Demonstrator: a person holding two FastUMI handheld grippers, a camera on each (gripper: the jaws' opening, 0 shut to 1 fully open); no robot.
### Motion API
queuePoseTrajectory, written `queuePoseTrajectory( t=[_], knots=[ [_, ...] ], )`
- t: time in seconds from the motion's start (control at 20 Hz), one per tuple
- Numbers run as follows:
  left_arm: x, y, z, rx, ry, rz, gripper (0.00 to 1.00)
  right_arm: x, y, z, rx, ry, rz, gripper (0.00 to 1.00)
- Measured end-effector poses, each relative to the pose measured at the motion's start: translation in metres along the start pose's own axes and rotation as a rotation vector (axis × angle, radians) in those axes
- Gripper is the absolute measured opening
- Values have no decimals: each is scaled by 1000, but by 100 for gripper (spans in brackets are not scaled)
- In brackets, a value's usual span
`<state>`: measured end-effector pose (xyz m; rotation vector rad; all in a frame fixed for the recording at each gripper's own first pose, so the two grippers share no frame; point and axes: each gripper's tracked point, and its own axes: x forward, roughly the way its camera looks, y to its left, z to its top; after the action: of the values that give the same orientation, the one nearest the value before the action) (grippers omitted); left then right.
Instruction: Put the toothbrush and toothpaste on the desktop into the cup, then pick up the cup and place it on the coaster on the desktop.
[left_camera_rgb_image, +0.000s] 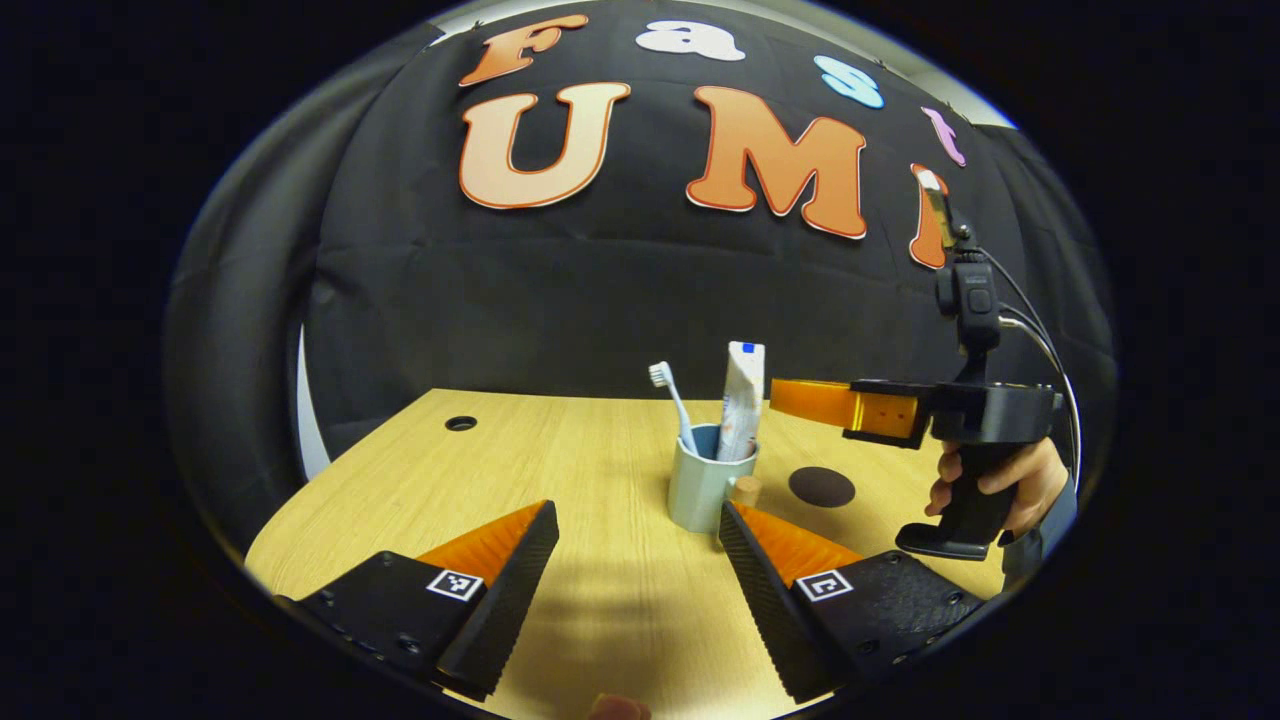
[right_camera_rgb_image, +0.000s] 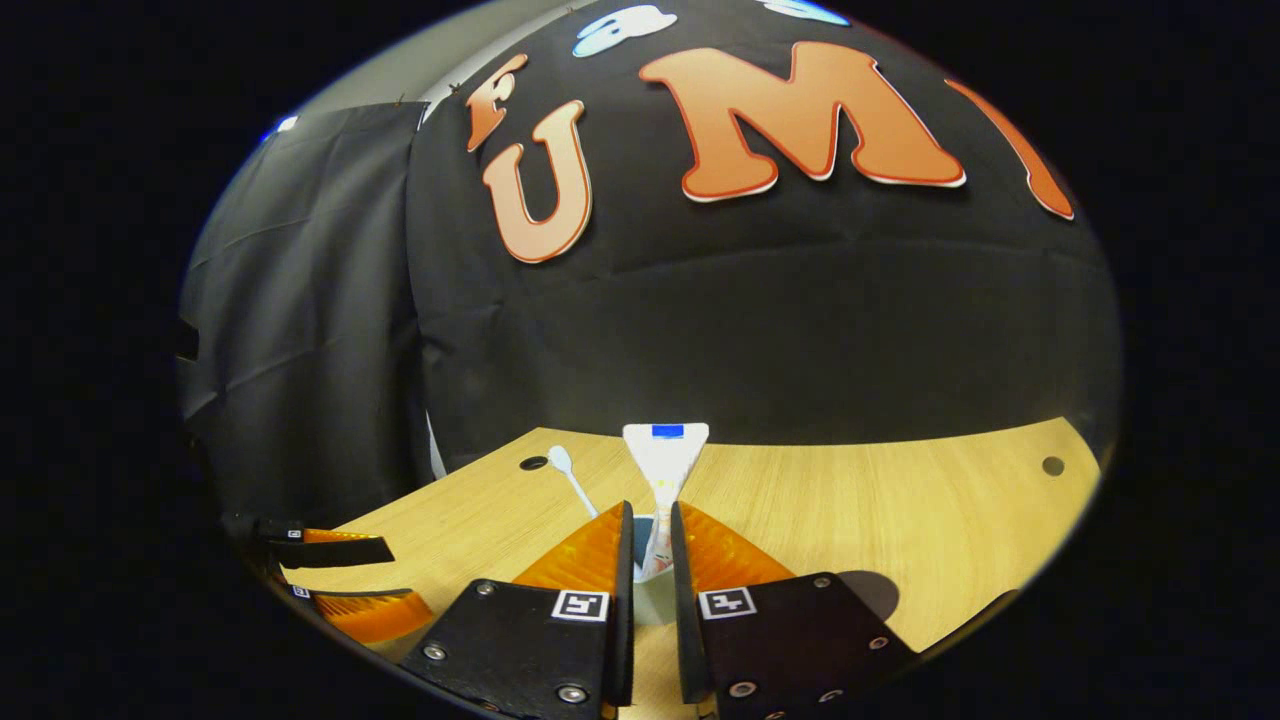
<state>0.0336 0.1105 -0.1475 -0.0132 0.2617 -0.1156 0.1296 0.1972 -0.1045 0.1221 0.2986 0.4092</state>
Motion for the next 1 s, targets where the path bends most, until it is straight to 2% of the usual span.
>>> queuePoseTrajectory(
  t=[0.1, 0.2, 0.35, 0.45, 0.6, 0.7, 0.85, 1.0],
  knots=[
    [8, -15, 11, -24, 9, -25, 97, -34, -9, 21, -60, -53, -13, 24],
    [17, -25, 22, -37, 18, -43, 97, -59, -21, 35, -115, -106, -43, 37],
    [32, -43, 26, -43, 83, -69, 98, -94, -39, 52, -172, -173, -89, 65],
    [42, -62, 26, -37, 151, -82, 98, -120, -53, 65, -165, -210, -117, 78],
    [57, -80, 18, -31, 248, -79, 97, -146, -70, 75, -145, -245, -150, 83],
    [70, -84, 5, -51, 345, -35, 98, -168, -85, 76, -118, -263, -177, 86],
    [88, -93, -1, -8, 408, -2, 97, -190, -105, 66, -82, -276, -207, 86],
    [104, -98, -18, 14, 473, 24, 97, -211, -113, 54, -47, -298, -201, 86]
  ],
)
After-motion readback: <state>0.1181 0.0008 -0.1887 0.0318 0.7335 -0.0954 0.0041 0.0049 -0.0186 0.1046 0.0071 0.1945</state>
